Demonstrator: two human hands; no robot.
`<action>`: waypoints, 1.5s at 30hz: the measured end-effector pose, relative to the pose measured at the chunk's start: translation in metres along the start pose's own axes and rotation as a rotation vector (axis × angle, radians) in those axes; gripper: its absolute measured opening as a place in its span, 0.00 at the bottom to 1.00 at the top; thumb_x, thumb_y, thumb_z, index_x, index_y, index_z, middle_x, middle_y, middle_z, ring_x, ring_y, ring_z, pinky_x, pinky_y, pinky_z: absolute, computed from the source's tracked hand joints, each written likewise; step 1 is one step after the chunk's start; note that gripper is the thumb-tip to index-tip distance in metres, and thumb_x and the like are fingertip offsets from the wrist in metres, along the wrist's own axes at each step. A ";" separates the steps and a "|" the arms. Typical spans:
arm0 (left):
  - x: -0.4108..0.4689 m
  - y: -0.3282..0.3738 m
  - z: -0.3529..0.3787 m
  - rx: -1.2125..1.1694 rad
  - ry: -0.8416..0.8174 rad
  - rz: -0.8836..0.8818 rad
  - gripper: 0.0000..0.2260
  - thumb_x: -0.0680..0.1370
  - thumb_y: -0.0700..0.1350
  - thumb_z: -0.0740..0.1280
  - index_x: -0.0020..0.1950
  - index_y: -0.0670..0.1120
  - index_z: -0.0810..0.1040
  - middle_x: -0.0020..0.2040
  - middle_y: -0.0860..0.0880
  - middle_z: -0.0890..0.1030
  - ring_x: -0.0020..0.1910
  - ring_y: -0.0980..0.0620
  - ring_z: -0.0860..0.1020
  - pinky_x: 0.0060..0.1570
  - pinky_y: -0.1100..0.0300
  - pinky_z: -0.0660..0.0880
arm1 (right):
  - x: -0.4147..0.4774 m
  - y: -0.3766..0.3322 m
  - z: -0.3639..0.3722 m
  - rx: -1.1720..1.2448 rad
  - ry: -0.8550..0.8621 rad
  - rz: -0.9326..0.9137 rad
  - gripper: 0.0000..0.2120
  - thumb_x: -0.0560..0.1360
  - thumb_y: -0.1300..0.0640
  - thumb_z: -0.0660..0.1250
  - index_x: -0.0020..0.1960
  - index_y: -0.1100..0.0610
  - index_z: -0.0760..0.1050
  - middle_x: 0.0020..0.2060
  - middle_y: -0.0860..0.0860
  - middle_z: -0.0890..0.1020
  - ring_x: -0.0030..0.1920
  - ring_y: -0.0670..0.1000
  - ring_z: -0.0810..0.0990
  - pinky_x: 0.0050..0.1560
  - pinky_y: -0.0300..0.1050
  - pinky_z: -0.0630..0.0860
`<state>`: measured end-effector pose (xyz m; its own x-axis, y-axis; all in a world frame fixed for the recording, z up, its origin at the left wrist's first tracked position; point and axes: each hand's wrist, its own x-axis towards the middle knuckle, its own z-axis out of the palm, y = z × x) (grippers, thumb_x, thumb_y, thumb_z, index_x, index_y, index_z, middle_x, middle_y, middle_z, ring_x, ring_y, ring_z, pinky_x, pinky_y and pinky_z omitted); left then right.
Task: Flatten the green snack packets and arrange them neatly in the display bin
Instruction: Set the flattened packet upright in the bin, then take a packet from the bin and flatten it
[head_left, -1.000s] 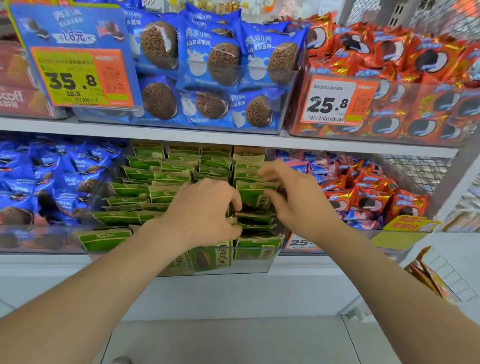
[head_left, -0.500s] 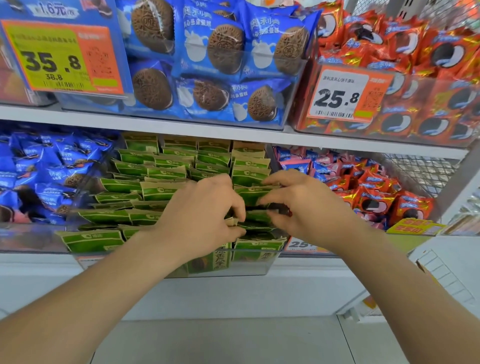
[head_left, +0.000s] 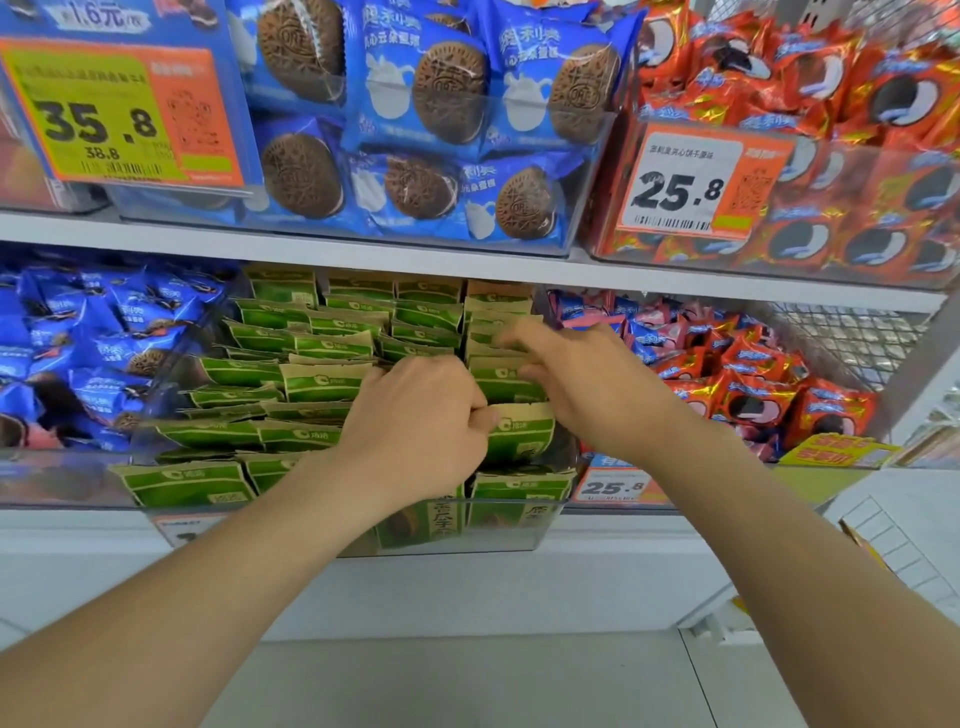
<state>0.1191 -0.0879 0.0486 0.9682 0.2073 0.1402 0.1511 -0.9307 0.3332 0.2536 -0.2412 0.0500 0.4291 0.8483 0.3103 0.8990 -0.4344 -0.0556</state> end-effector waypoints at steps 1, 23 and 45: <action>-0.001 0.000 0.003 0.006 0.009 0.030 0.25 0.85 0.62 0.63 0.31 0.51 0.75 0.39 0.56 0.76 0.43 0.55 0.75 0.63 0.41 0.70 | -0.001 0.002 -0.001 -0.048 -0.057 -0.014 0.11 0.84 0.61 0.65 0.62 0.48 0.73 0.41 0.46 0.80 0.44 0.51 0.76 0.49 0.50 0.63; 0.000 0.011 0.004 0.144 -0.091 0.033 0.16 0.84 0.64 0.63 0.45 0.54 0.79 0.44 0.54 0.78 0.54 0.46 0.73 0.56 0.44 0.69 | 0.014 -0.005 -0.009 0.025 -0.354 0.195 0.11 0.87 0.49 0.61 0.55 0.47 0.82 0.47 0.47 0.79 0.59 0.52 0.64 0.47 0.51 0.49; -0.012 0.007 0.002 0.231 -0.248 0.119 0.29 0.86 0.64 0.38 0.71 0.54 0.71 0.66 0.54 0.73 0.68 0.46 0.64 0.69 0.38 0.62 | -0.005 -0.007 0.007 0.103 0.170 0.342 0.12 0.74 0.53 0.80 0.57 0.50 0.85 0.49 0.50 0.81 0.49 0.51 0.79 0.58 0.54 0.79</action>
<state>0.1090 -0.0976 0.0476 0.9964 0.0404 -0.0751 0.0482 -0.9934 0.1045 0.2462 -0.2401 0.0425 0.6922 0.5941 0.4098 0.7147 -0.6431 -0.2749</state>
